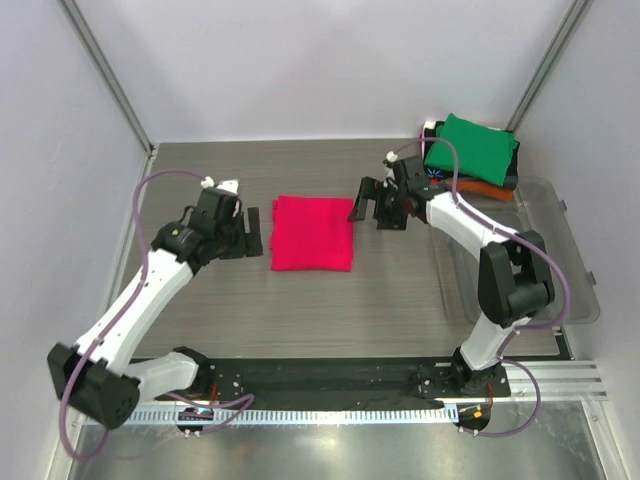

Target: Fold and stack the t-shirts

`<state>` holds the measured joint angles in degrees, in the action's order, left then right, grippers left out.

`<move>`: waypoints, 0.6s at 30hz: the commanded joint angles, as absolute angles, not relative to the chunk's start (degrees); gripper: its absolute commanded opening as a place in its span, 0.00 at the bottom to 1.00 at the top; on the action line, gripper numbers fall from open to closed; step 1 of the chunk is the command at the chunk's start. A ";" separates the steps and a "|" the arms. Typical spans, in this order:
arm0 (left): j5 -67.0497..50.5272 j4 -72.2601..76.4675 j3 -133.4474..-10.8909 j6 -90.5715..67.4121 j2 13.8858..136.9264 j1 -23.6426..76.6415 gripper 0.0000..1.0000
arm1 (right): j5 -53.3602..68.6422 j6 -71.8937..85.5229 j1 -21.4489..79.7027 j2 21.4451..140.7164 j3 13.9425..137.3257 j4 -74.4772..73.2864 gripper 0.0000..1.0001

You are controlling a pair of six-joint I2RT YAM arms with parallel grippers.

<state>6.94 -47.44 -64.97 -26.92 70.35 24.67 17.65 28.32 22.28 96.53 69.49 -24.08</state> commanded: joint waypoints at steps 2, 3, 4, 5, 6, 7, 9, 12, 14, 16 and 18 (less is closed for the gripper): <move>9.93 -50.45 -59.42 -24.17 62.07 24.43 0.80 | 17.05 22.16 19.26 104.56 77.86 -24.88 1.00; 10.02 -50.10 -57.59 -24.87 60.75 24.52 0.80 | 17.49 21.37 18.90 106.50 79.44 -24.70 1.00; 9.67 -49.66 -56.70 -25.22 58.56 24.52 0.80 | 18.27 20.84 18.55 108.44 82.76 -24.61 0.99; 9.49 -48.70 -55.73 -25.57 57.49 24.52 0.79 | 18.80 20.05 18.02 112.20 84.45 -24.52 0.98; 9.58 -48.34 -54.16 -26.27 56.61 24.43 0.79 | 19.42 19.95 17.67 113.98 86.12 -24.43 0.97; 9.58 -47.90 -53.44 -26.45 55.91 24.43 0.79 | 20.12 20.04 17.32 115.73 89.18 -24.35 0.97; 10.37 -47.46 -52.65 -26.89 54.32 24.43 0.79 | 22.49 20.30 16.35 121.10 92.18 -24.08 0.95; 11.59 -47.64 -53.00 -26.37 53.18 24.52 0.79 | 24.95 19.95 16.17 127.41 96.50 -23.65 0.95; 11.95 -47.20 -52.74 -26.28 52.82 24.43 0.79 | 26.53 20.48 16.26 129.98 98.08 -22.59 0.94; 11.43 -47.02 -52.65 -26.37 52.65 24.43 0.79 | 30.48 22.57 16.43 132.62 96.69 -20.32 0.91; 11.34 -47.11 -52.56 -26.37 52.30 24.52 0.79 | 33.90 24.34 16.87 133.24 93.88 -14.79 0.86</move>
<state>10.22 -48.66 -52.14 -26.55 53.34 24.67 28.49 22.68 15.73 129.16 97.23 -18.41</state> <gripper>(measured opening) 0.794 0.872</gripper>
